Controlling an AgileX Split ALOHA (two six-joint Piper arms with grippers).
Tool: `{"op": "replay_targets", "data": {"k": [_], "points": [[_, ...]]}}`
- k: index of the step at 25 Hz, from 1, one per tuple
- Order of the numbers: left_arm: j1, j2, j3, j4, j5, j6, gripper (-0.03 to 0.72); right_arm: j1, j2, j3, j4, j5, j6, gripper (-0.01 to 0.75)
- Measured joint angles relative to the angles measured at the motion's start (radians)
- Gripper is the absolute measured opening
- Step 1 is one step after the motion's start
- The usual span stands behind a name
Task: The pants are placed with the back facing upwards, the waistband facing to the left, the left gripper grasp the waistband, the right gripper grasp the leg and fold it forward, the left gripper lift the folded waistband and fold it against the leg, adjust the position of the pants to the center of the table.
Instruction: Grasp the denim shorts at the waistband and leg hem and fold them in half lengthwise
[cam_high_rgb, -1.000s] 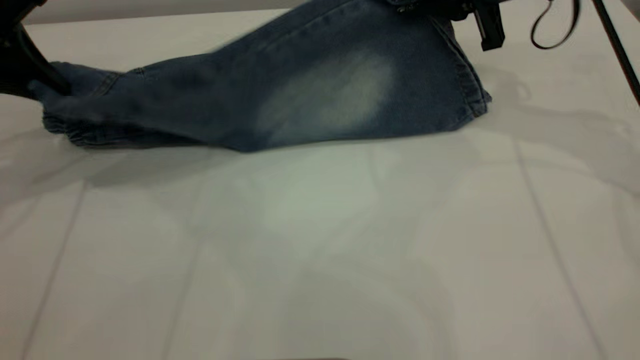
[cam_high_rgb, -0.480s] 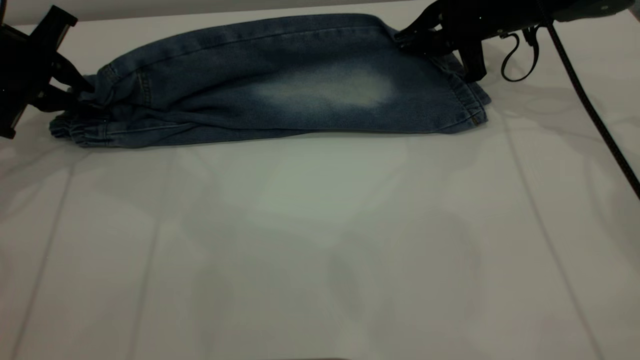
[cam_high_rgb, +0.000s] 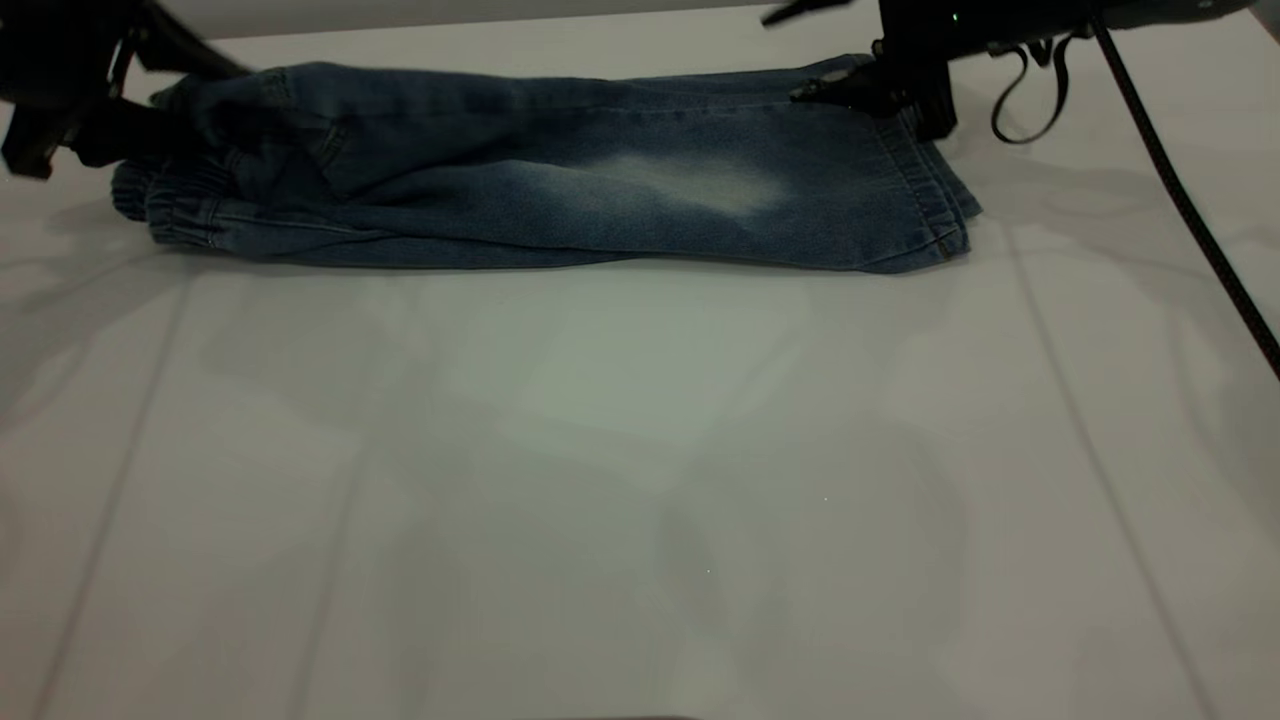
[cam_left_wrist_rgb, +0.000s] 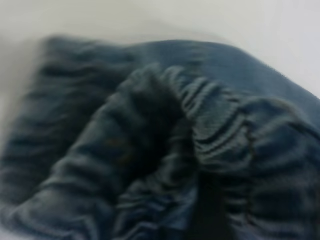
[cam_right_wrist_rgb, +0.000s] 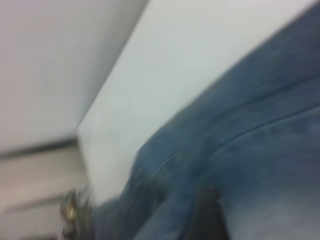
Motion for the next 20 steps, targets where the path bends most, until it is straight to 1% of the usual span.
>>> {"op": "replay_targets", "data": {"k": [1,3,5,8,12,15,17,20], "points": [[0.0,0.0,-0.005,0.004,0.016,0.032,0.54,0.0,0.0,-0.01,-0.001,0.034,-0.031,0.473],[0.0,-0.004,-0.014,0.034,0.032,0.091,0.597,-0.006,0.0,-0.037,-0.001,0.109,-0.082,0.521],[0.0,-0.016,-0.015,0.077,0.034,0.126,0.62,-0.01,0.0,-0.06,-0.004,0.166,-0.103,0.544],[0.0,-0.048,-0.015,0.114,0.012,0.149,0.62,-0.012,0.0,-0.085,-0.006,0.209,-0.111,0.552],[0.0,-0.07,-0.017,0.116,-0.044,0.161,0.602,-0.012,0.0,-0.091,-0.011,0.22,-0.111,0.552],[0.0,-0.07,-0.018,0.171,-0.047,0.155,0.594,-0.012,0.0,-0.091,-0.02,0.226,-0.111,0.552],[0.0,-0.07,-0.019,0.25,-0.044,0.089,0.593,-0.012,0.0,-0.091,-0.024,0.231,-0.112,0.552],[0.0,-0.07,-0.019,0.425,-0.062,-0.066,0.593,-0.012,0.0,-0.091,-0.029,0.232,-0.112,0.552]]}}
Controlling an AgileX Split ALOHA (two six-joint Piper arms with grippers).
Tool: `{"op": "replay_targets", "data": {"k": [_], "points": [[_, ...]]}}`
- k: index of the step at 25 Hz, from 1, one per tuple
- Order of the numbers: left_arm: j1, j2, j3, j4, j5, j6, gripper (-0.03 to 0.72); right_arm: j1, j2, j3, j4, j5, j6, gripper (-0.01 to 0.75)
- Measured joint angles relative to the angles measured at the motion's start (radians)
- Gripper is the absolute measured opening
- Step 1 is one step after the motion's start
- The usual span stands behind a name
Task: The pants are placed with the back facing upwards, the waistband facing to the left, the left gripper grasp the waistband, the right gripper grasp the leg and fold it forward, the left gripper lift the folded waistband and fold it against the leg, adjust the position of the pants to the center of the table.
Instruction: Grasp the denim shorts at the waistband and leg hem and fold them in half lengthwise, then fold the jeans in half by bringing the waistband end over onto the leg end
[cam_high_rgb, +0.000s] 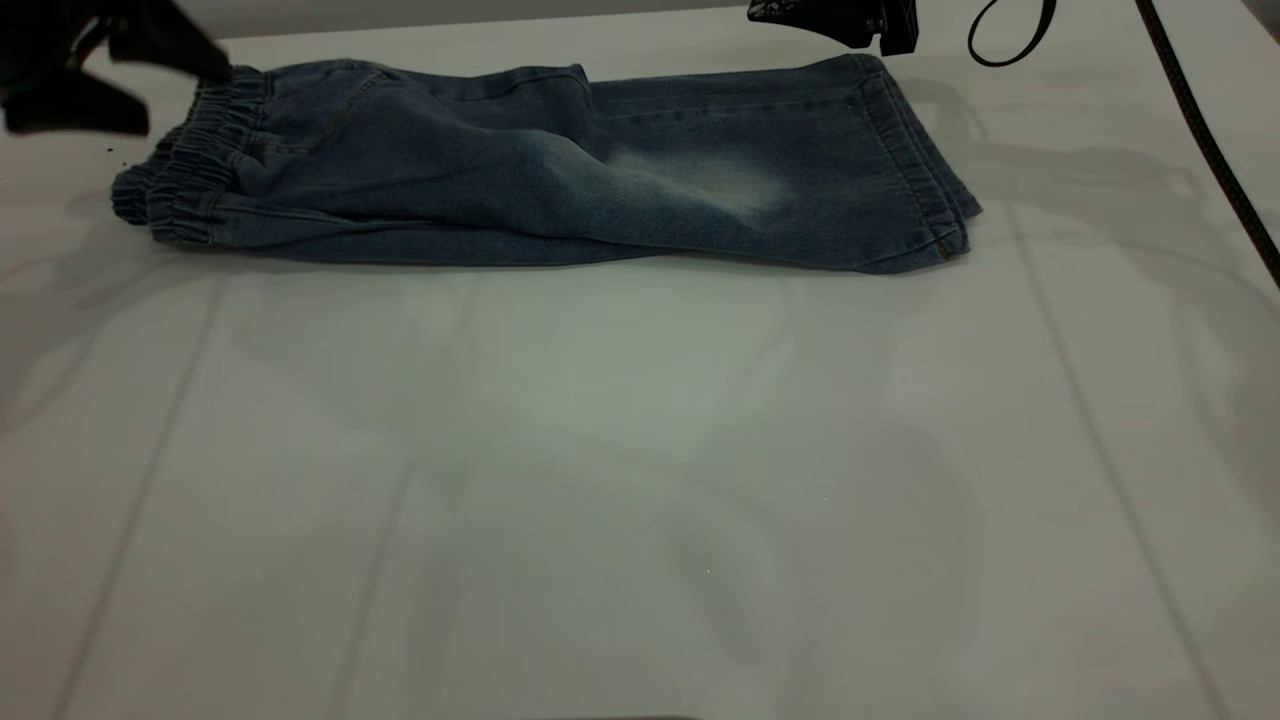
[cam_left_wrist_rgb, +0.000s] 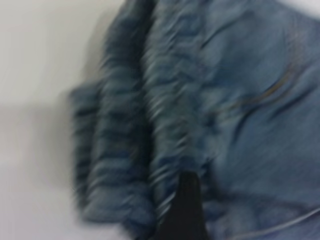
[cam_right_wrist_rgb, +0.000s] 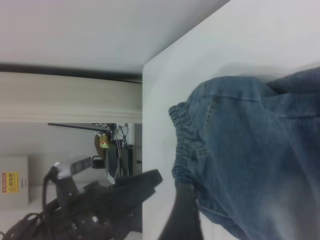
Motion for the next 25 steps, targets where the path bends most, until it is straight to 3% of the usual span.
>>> {"op": "replay_targets", "data": {"k": [5,11,16,25], "points": [[0.0,0.0,0.0,0.267,-0.027,-0.306,0.592,0.0,0.0,0.0,-0.004,0.0,0.0,0.552],[0.0,0.044,-0.001,0.328,-0.035,-0.491,0.592,0.0,0.0,0.0,-0.009,0.0,0.0,0.552],[0.0,0.106,-0.001,0.246,-0.068,-0.479,0.592,0.0,0.0,0.0,-0.028,0.0,0.0,0.552],[0.0,0.122,-0.001,0.001,-0.075,-0.235,0.571,0.0,0.0,0.0,-0.057,0.015,0.004,0.552]]}}
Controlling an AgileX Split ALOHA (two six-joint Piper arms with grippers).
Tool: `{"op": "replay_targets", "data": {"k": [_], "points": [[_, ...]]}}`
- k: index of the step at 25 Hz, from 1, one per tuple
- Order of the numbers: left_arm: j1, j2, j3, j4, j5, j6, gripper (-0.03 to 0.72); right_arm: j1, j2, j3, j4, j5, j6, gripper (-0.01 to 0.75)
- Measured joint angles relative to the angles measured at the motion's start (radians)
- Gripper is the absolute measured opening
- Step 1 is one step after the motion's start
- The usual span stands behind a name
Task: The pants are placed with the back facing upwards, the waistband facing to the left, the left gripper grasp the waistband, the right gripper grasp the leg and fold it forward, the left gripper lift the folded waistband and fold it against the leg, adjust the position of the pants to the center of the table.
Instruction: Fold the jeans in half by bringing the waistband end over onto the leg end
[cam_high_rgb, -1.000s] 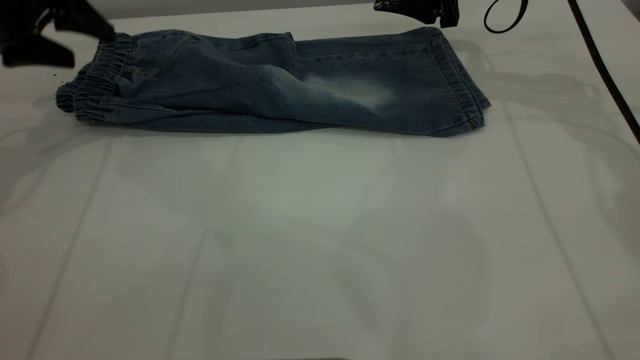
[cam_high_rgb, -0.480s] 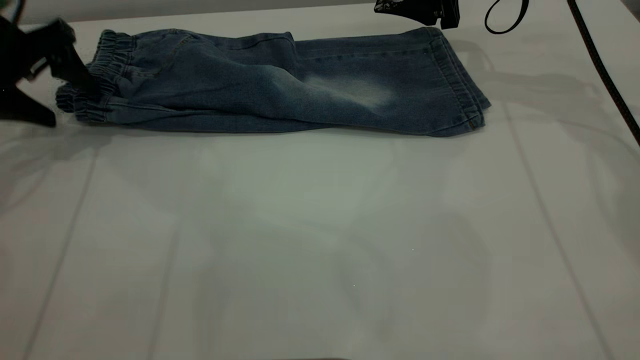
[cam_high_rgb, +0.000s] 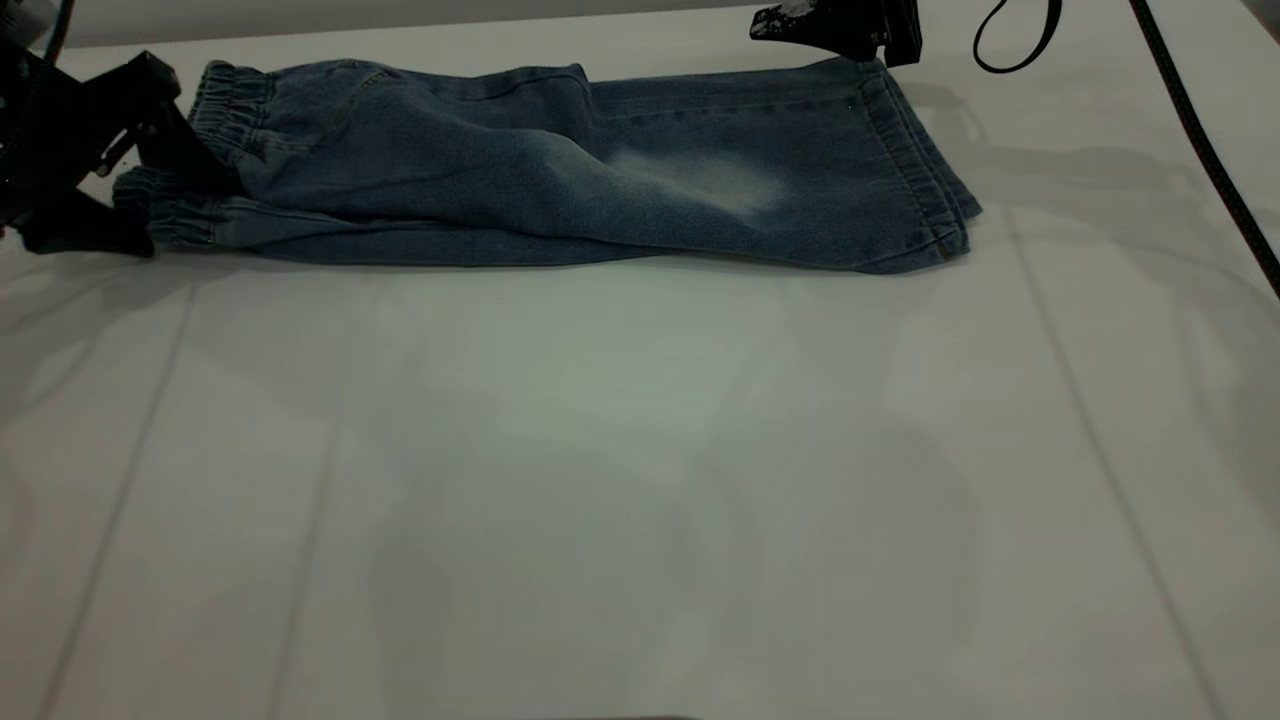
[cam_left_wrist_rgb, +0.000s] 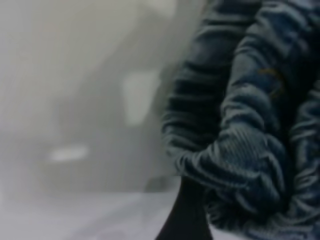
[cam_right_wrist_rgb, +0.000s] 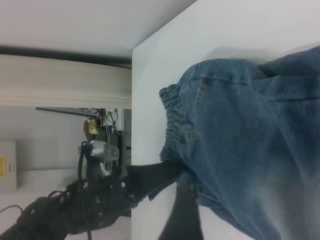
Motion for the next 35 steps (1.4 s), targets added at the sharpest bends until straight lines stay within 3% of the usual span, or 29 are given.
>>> {"op": "replay_targets", "data": {"k": [8,11,13,14,24,31,35], "points": [[-0.003,0.04,-0.001,-0.173,-0.034,0.104,0.462,0.004,0.0,-0.001,-0.003,0.006,0.001,0.552],[-0.006,0.058,-0.002,-0.205,-0.039,0.106,0.292,0.013,0.0,-0.002,-0.007,0.006,0.019,0.552],[-0.011,0.064,-0.002,-0.217,-0.037,0.107,0.132,0.033,0.0,-0.018,-0.029,0.002,0.055,0.552],[-0.012,0.064,-0.003,-0.222,-0.037,0.108,0.104,0.049,0.0,-0.036,-0.058,-0.009,0.073,0.552],[-0.033,-0.1,-0.003,-0.222,0.033,0.171,0.086,0.292,0.029,-0.237,-0.502,-0.268,0.351,0.551],[-0.034,-0.243,-0.002,-0.216,0.152,0.187,0.086,0.383,0.174,-0.365,-0.531,-0.309,0.401,0.535],[-0.034,-0.299,-0.002,-0.204,0.192,0.215,0.086,0.414,0.222,-0.457,-0.56,-0.27,0.415,0.528]]}}
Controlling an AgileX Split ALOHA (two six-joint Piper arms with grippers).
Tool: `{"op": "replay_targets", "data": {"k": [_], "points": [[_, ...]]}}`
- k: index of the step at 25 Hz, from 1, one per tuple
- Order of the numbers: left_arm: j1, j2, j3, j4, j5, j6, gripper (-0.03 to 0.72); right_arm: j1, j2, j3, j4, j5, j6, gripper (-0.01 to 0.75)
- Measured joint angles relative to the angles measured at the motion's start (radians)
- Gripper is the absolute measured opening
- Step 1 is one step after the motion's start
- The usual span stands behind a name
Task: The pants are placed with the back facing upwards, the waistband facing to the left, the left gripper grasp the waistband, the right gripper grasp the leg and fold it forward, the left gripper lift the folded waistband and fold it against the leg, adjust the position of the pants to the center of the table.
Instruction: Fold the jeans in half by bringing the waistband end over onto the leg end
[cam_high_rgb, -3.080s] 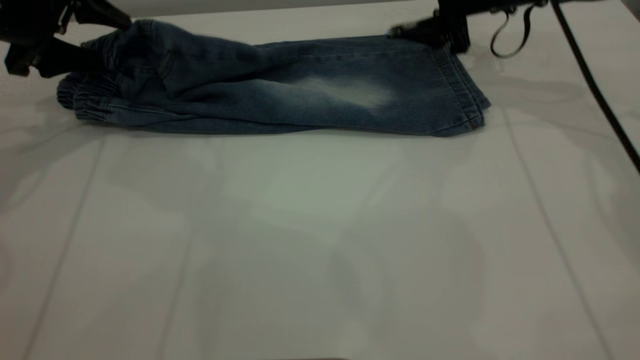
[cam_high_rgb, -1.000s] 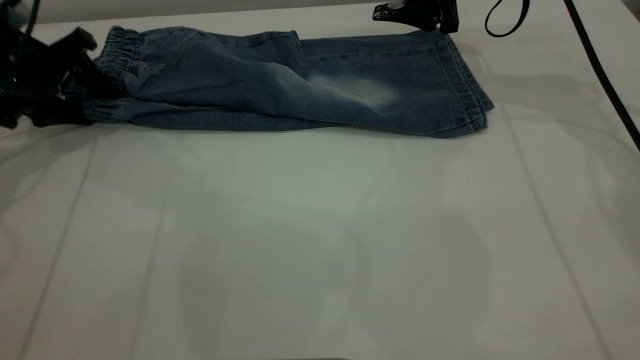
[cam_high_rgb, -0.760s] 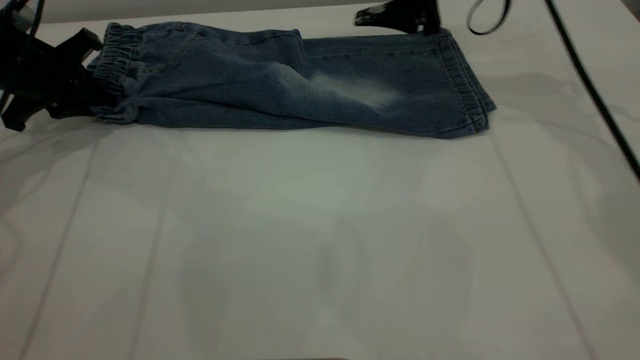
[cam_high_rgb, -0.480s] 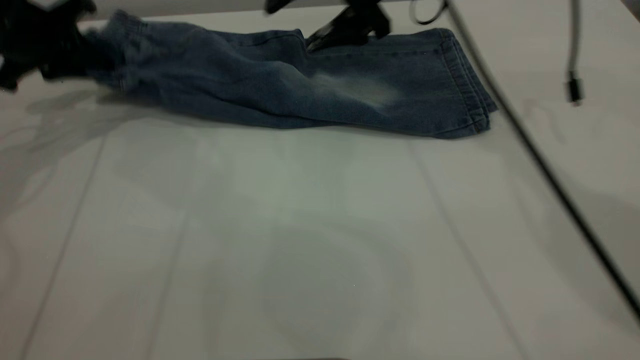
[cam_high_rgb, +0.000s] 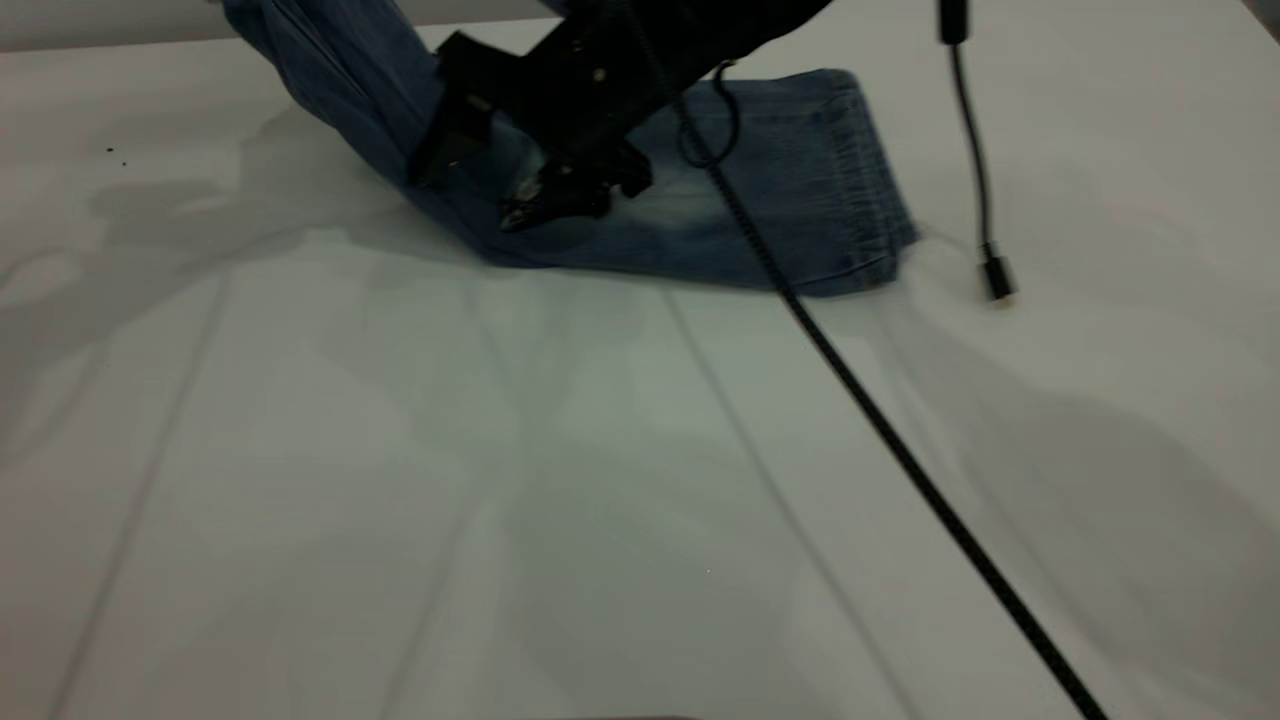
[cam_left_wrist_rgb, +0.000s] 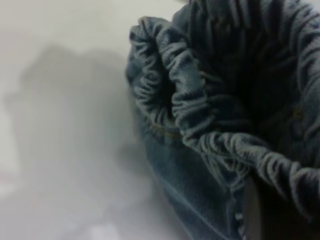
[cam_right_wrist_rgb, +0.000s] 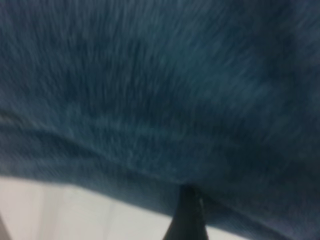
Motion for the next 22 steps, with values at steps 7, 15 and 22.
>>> {"op": "replay_targets", "data": {"k": [7,15,22], "points": [[-0.001,-0.082,0.0,0.001,0.048,0.044,0.086,-0.092,-0.025,-0.215,-0.088,0.248,0.006,0.528],[-0.157,-0.078,0.001,0.004,-0.018,0.081,0.086,-0.288,-0.091,-0.555,-0.098,0.424,0.114,0.528],[-0.435,0.041,-0.003,-0.123,-0.213,0.116,0.086,-0.356,-0.094,-0.751,-0.103,0.476,0.184,0.528]]}}
